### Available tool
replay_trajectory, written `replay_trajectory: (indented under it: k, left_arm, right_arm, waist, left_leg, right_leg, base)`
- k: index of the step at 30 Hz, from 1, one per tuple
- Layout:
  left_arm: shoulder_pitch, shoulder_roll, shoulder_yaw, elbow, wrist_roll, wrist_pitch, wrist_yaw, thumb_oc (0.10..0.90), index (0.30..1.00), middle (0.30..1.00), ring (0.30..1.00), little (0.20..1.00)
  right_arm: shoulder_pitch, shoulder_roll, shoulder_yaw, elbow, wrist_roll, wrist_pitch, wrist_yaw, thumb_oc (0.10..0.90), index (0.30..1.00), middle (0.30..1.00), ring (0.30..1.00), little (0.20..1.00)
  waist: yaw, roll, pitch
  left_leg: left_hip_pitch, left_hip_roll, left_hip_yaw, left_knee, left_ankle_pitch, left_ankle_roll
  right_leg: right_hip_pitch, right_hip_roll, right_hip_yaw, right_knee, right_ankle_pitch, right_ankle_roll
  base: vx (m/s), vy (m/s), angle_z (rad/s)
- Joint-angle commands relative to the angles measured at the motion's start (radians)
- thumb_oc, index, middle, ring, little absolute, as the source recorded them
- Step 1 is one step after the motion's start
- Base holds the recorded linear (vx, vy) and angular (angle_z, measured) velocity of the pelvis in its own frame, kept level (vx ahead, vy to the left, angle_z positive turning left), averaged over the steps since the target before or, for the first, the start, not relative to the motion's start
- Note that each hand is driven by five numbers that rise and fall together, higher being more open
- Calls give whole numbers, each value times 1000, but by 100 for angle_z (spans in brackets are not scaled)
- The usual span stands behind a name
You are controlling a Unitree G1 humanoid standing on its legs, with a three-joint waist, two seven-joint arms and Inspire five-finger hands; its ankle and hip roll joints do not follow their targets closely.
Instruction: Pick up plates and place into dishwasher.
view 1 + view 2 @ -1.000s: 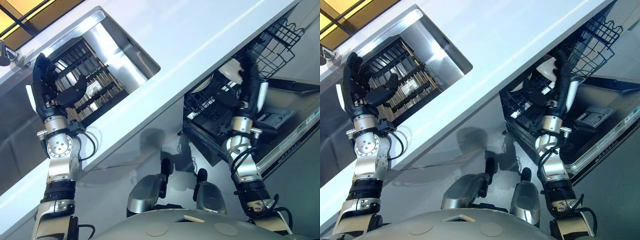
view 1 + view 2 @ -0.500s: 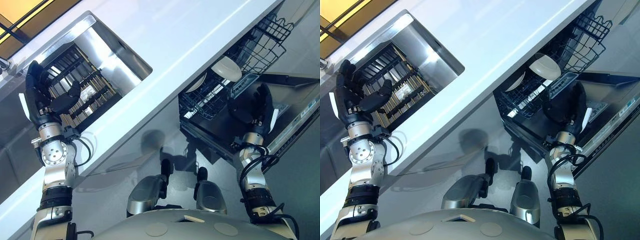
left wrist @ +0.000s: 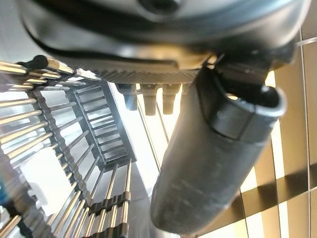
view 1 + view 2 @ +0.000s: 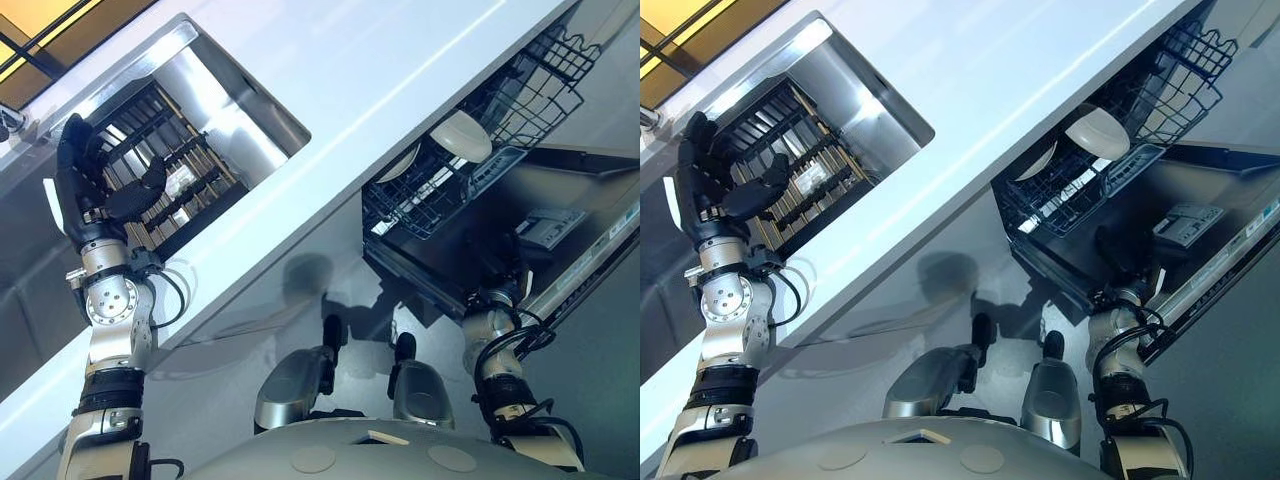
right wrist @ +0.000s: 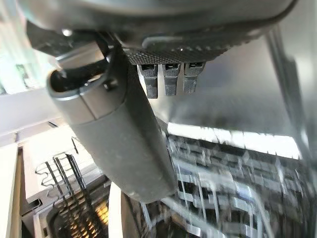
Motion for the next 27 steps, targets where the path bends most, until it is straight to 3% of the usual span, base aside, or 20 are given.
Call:
replay_trajectory:
  k: [1,5,6,9,11,13,15,18,21,25,27]
  left_arm:
    - [57,46,-14,94,24,-2,32,800,900,900,900,900]
    - [44,66,-17,99,10,3,28,800,900,900,900,900]
    - [38,79,-15,104,1,4,19,800,900,900,900,900]
    - [24,95,-15,127,-8,-9,0,800,900,900,900,900]
    - [6,116,-21,140,-13,-13,-9,800,900,900,900,900]
    - [-2,125,-21,148,-19,-16,-12,800,900,900,900,900]
    - [-25,131,-25,179,-28,-39,-12,800,900,900,900,900]
    - [-53,131,-34,220,-31,-68,-14,800,900,900,900,900]
    - [-71,141,-42,234,-27,-96,-28,800,900,900,900,900]
    - [-93,169,-57,226,-24,-102,-36,800,900,900,900,900]
    - [-102,183,-65,219,-26,-97,-34,800,900,900,900,900]
  right_arm:
    - [-147,-4,-10,-81,12,-24,182,800,900,900,900,900]
    - [-211,-21,45,-86,-36,-6,298,800,900,900,900,900]
    - [-249,-30,78,-100,-50,14,390,800,900,900,900,900]
    - [-312,-49,122,-110,-55,9,453,800,900,900,900,900]
    - [-411,-68,169,-140,-78,-74,443,800,900,900,900,900]
    - [-461,-62,187,-170,-117,-106,425,800,900,900,900,900]
    - [-547,-33,261,-307,-281,-117,390,800,900,900,900,900]
    - [-601,-17,355,-406,-393,-70,409,800,900,900,900,900]
    - [-637,-22,446,-459,-399,13,475,800,900,900,900,900]
    - [-626,-36,488,-381,-344,92,508,800,900,900,900,900]
    - [-607,-48,484,-300,-321,94,487,800,900,900,900,900]
  waist:
    - [62,-11,47]
    - [82,-9,62]
    - [94,-10,69]
    - [112,-16,82]
    - [138,-25,98]
    - [150,-28,105]
    - [174,-39,117]
    - [184,-51,124]
    - [196,-75,137]
    - [204,-107,140]
    - [205,-121,140]
  left_leg:
    - [-23,-62,10,77,-123,50]
    - [-47,-68,3,102,-125,51]
    - [-59,-71,-1,118,-127,52]
    - [-81,-76,-9,148,-133,53]
    - [-103,-79,-22,181,-141,56]
    - [-113,-81,-30,196,-146,59]
    - [-138,-84,-41,221,-154,62]
    - [-150,-85,-44,222,-149,59]
    - [-154,-86,-49,213,-142,56]
    - [-153,-82,-58,201,-136,54]
    - [-146,-78,-60,199,-140,52]
  right_leg:
    - [-140,-30,16,134,-20,16]
    - [-153,-39,6,145,-19,12]
    - [-159,-45,-2,155,-20,11]
    - [-168,-52,-13,169,-23,9]
    - [-177,-65,-31,187,-21,9]
    - [-181,-68,-36,194,-22,8]
    - [-195,-72,-48,207,-26,9]
    - [-206,-69,-53,204,-20,13]
    - [-205,-61,-59,191,-13,16]
    - [-193,-50,-75,158,11,21]
    - [-182,-46,-81,139,22,24]
  base:
    - [-2,59,12]
    - [-10,29,13]
    - [-11,6,5]
    - [-4,-28,8]
    - [-9,-75,20]
    - [-30,-91,11]
    - [-57,-125,1]
    - [-53,-87,-4]
    - [-61,-122,-3]
    - [-43,-146,-2]
    - [-10,-131,0]
